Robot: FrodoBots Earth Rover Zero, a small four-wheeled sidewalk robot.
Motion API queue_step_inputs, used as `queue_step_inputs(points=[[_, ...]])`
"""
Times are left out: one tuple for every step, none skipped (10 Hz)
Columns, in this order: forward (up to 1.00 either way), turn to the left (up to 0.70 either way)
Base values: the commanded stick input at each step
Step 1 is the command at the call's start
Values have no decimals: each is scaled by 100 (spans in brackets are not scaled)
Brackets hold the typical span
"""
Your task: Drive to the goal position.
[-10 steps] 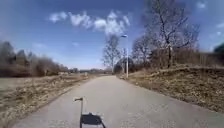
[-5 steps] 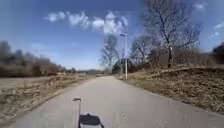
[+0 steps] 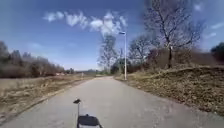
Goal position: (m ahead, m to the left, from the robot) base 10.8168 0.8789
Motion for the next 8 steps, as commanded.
queue_step_inputs(points=[[100,0],[100,0],[100,0],[100,0],[100,0],[100,0],[100,0],[100,0]])
